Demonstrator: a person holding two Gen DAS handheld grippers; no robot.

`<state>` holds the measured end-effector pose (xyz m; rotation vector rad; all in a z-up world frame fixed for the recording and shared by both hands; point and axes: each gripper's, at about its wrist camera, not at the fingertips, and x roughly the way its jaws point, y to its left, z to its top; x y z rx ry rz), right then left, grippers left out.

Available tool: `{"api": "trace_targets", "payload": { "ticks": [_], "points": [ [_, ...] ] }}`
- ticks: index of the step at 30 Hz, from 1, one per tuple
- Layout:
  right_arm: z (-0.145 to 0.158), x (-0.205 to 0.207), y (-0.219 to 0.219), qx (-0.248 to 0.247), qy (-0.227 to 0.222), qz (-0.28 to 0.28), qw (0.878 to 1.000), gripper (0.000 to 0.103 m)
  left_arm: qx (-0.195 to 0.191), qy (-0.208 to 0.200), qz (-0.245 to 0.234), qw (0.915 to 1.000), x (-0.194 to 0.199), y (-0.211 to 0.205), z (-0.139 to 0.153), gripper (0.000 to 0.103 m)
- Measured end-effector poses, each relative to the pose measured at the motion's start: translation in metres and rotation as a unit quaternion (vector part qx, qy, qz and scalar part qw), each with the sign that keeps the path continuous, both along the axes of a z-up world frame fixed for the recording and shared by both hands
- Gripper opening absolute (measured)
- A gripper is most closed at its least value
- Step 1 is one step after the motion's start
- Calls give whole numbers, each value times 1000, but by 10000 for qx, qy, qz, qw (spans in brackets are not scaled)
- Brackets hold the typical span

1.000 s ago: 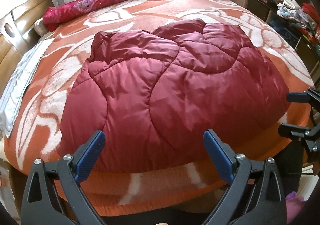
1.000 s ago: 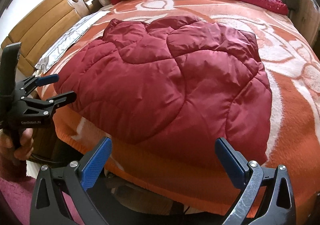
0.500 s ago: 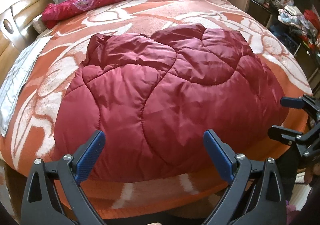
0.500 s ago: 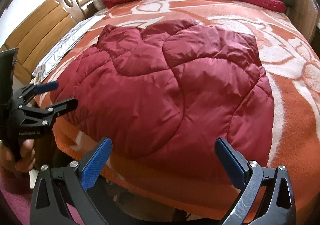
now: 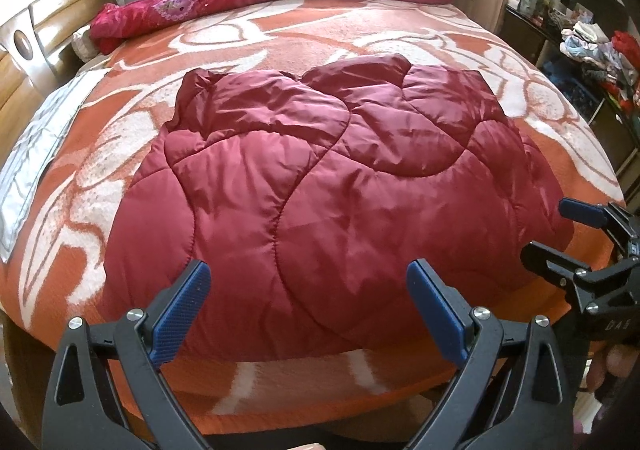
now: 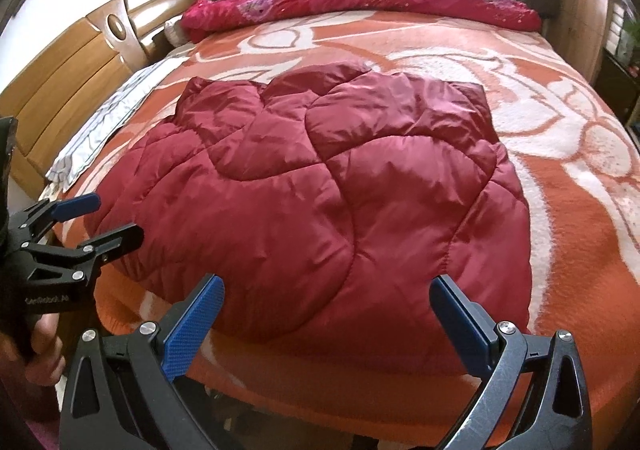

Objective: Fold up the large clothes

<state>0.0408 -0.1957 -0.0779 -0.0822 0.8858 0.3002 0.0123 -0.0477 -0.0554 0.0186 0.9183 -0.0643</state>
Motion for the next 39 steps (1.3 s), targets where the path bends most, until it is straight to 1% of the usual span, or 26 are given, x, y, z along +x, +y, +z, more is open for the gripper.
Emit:
{"api": "trace_targets", "payload": {
  "ticks": [8,15,39],
  "points": [
    [-4,-4,9,-157,-89,-4,9998,103,-18,-5,140,9999,-1,3,0,99],
    [-1,-5,7,-129,-172,-88,9997,103,-62,-37,234,9997,-2,6,2,99],
    [-1,-4,6,-67,-117,-99,9999,103,-61,-33,225,9997,-2,6,3,99]
  ]
}}
